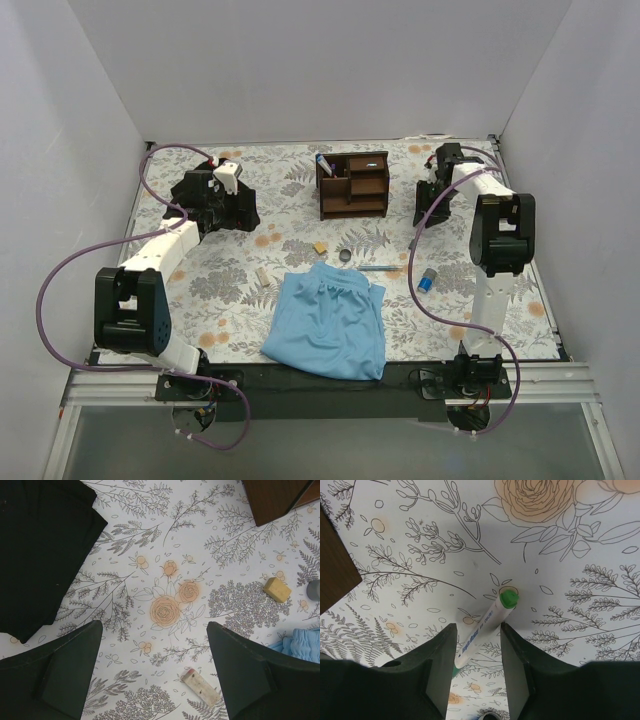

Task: Sort the stationery into containers
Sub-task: Pick up the pen from the center of the board.

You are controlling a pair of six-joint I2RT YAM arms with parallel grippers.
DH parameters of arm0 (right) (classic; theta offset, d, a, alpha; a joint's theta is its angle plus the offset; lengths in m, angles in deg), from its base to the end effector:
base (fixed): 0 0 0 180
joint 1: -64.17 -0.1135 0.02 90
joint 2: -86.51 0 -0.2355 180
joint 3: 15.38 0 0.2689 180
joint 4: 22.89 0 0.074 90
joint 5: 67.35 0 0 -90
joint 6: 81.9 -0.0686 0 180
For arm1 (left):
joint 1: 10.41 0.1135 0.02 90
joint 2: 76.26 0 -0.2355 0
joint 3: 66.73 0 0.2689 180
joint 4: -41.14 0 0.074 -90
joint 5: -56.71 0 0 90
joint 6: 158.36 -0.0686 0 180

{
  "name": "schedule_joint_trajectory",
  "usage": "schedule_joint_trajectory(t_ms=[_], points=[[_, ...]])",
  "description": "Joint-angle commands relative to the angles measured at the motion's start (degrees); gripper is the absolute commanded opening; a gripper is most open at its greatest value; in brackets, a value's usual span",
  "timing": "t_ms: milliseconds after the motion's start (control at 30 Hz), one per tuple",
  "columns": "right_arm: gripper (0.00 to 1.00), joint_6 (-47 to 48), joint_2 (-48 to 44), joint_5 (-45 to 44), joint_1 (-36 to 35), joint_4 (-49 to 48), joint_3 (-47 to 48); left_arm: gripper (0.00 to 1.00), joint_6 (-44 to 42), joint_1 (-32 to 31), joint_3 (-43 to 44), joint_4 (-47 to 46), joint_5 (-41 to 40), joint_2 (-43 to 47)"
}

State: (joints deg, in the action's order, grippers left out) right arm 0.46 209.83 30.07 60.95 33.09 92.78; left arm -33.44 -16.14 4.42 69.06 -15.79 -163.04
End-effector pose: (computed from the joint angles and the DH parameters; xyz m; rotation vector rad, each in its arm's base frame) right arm 0.4536 0.0344 0.1056 0.0783 2.8167 0.2262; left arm 0.3629 -0.0571 0.1801 -0.4496 2.3535 -0.7014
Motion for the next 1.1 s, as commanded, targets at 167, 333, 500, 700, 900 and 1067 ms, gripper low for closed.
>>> schedule_joint_trajectory(t_ms=[167,333,500,700,900,1067], points=[[0.40,0.78,4.28,-7.15,-1.34,-1.17,2.03,0.86,-0.55,0.11,2.03,1.23,-0.36,0.56],[0.34,1.66,5.61,-10.58,-2.66,-1.08,1.86,0.86,-0.38,0.11,2.82,1.23,-0.36,-0.14],[0.24,2.72,6.31,-12.78,-3.98,-1.08,0.63,0.86,-0.55,0.03,3.35,1.23,-0.36,-0.40],[0.01,3.07,3.07,-14.10,-4.69,-0.99,-0.69,0.86,-0.55,0.03,3.53,0.18,-0.27,-0.23],[0.01,5.17,-7.03,-8.14,-3.90,0.94,3.34,0.86,-0.64,0.11,3.62,-1.49,0.17,0.47],[0.01,10.18,-14.77,2.76,-4.42,-0.80,8.70,0.86,-0.90,0.11,3.09,-1.93,0.78,0.65]])
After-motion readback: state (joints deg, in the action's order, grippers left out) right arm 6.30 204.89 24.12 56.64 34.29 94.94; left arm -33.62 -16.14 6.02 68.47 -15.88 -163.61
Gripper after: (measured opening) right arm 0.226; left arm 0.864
